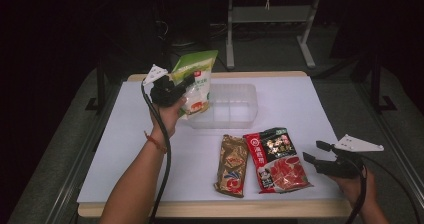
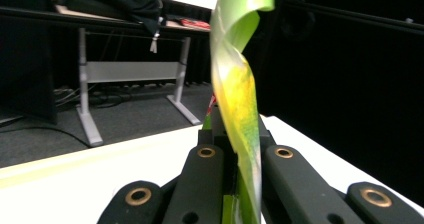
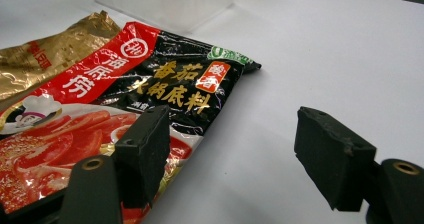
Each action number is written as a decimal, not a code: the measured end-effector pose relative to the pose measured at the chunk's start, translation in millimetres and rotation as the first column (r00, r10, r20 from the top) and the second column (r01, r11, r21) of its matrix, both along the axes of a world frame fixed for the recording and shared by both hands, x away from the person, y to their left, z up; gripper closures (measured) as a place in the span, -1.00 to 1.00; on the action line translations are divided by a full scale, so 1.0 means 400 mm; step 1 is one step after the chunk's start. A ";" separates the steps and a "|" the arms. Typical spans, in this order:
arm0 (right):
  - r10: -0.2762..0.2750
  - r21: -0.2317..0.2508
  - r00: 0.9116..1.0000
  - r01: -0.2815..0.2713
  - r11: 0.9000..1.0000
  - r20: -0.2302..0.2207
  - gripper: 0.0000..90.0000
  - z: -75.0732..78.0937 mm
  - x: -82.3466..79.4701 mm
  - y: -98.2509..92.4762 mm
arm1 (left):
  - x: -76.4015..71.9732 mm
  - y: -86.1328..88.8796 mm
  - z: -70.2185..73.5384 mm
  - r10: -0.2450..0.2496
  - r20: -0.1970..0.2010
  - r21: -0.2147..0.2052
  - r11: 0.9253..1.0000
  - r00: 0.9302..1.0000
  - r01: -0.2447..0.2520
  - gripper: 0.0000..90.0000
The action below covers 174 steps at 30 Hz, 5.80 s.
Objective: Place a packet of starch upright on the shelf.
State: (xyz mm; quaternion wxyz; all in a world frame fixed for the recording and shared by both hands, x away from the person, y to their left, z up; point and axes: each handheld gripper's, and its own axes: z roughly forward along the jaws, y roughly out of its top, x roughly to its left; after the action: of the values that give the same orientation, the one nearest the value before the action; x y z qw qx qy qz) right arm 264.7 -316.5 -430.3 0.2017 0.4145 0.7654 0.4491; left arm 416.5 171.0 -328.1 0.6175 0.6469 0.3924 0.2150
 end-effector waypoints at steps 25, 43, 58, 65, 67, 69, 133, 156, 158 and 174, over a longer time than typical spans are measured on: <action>0.011 -0.030 1.000 -0.011 0.999 -0.018 -0.36 -0.011 -0.005 0.007 | 0.085 -0.121 -0.081 0.114 0.033 0.054 0.992 0.993 -0.115 0.96; 0.030 -0.038 0.999 -0.031 0.999 -0.036 -0.37 -0.014 -0.001 0.021 | 0.015 -0.017 -0.113 -0.085 -0.004 0.210 0.974 0.996 0.083 0.30; 0.039 -0.060 0.998 -0.041 0.997 -0.049 -0.38 -0.019 0.000 0.032 | -0.070 0.026 -0.160 -0.209 -0.070 0.385 0.896 0.975 0.220 0.99; 0.036 -0.069 0.998 -0.040 0.997 -0.052 -0.38 -0.022 0.000 0.031 | -0.068 0.011 -0.191 -0.227 -0.135 0.461 0.848 0.964 0.264 1.00; 0.037 -0.070 0.998 -0.041 0.997 -0.049 -0.38 -0.021 -0.002 0.031 | -0.062 0.005 -0.198 -0.217 -0.137 0.475 0.842 0.966 0.257 1.00; 0.036 -0.074 0.998 -0.040 0.996 -0.049 -0.37 -0.021 -0.004 0.032 | -0.053 -0.003 -0.207 -0.211 -0.158 0.474 0.841 0.965 0.261 1.00; 0.076 0.003 0.994 -0.076 0.997 -0.072 -0.24 -0.003 -0.025 0.038 | -0.110 -0.114 -0.186 -0.533 -0.323 0.236 0.755 0.782 0.612 -0.13; 0.068 -0.017 0.994 -0.070 0.997 -0.080 -0.26 -0.014 -0.046 0.028 | -0.047 -0.212 -0.315 -0.530 -0.514 0.146 0.721 0.675 0.678 -0.39; 0.067 -0.015 0.994 -0.068 0.998 -0.081 -0.26 -0.014 -0.047 0.027 | -0.051 -0.223 -0.316 -0.536 -0.516 0.150 0.711 0.668 0.687 -0.37; 0.070 -0.025 0.994 -0.072 0.997 -0.081 -0.28 -0.015 -0.046 0.030 | -0.064 -0.228 -0.308 -0.535 -0.477 0.161 0.727 0.698 0.667 0.70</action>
State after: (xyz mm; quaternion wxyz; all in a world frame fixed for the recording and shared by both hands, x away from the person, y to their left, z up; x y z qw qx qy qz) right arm 246.4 -304.7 -436.3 0.1606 0.4017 0.7932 0.4284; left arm 390.8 79.7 -451.3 0.4460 0.8610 0.2320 -0.0774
